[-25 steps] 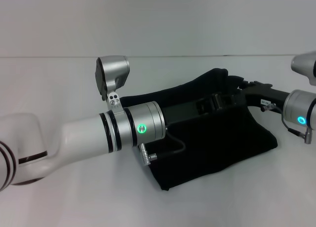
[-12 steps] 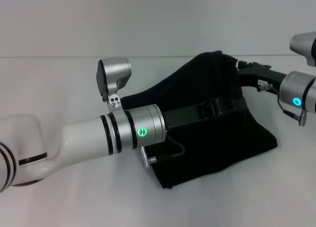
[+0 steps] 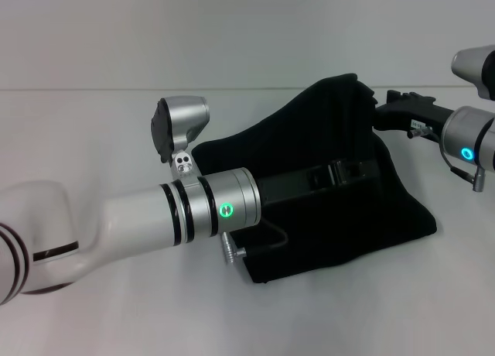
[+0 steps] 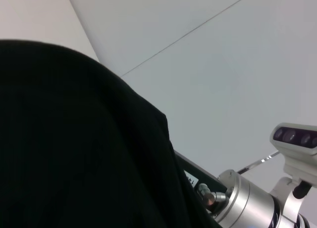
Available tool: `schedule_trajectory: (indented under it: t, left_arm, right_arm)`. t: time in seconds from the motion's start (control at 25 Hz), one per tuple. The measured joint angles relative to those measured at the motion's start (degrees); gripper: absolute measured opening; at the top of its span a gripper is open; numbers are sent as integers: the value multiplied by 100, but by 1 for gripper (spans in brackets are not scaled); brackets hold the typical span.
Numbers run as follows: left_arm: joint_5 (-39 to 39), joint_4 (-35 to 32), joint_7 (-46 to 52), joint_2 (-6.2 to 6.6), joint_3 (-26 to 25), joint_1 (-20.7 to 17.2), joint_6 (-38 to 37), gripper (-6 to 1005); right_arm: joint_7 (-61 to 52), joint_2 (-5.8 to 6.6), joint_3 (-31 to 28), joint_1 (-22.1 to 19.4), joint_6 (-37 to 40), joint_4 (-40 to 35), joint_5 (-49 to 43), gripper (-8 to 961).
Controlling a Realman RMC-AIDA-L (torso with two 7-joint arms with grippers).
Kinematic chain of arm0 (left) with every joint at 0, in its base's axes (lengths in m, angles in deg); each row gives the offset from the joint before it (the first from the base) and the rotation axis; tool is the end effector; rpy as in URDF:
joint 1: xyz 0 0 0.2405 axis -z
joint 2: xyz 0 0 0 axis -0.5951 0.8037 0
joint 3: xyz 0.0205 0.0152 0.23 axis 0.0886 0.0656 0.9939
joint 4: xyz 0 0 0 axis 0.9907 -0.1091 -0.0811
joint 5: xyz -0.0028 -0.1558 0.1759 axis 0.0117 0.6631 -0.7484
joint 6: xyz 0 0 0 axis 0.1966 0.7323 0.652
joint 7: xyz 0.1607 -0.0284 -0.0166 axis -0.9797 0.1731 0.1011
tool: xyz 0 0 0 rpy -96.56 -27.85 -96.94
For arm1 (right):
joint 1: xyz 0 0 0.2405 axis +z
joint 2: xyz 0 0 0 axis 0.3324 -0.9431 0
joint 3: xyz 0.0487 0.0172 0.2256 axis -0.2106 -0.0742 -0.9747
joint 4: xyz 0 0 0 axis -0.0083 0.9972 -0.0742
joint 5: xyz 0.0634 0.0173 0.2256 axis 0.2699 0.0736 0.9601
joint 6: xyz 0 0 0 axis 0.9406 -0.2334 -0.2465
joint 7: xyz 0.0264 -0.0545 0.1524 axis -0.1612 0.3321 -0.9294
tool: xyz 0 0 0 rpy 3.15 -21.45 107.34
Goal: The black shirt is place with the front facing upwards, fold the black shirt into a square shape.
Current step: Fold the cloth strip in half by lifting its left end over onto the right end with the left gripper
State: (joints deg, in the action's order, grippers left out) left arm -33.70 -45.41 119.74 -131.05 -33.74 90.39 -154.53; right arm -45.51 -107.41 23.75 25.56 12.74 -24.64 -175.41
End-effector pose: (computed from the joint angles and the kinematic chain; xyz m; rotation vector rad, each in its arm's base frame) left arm -0.1356 0.3690 -0.1490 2.4203 1.6525 1.1051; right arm 0.2521 0.4675 -0.0341 -2.0886 0.8982 0.4730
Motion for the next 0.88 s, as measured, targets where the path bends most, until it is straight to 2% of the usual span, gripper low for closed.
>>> schedule_trajectory:
  t: [0.88]
  left_arm:
    - [45, 240, -62, 0, -84, 37, 533, 34]
  right_arm:
    - [75, 37, 35, -488, -170, 5, 124, 944]
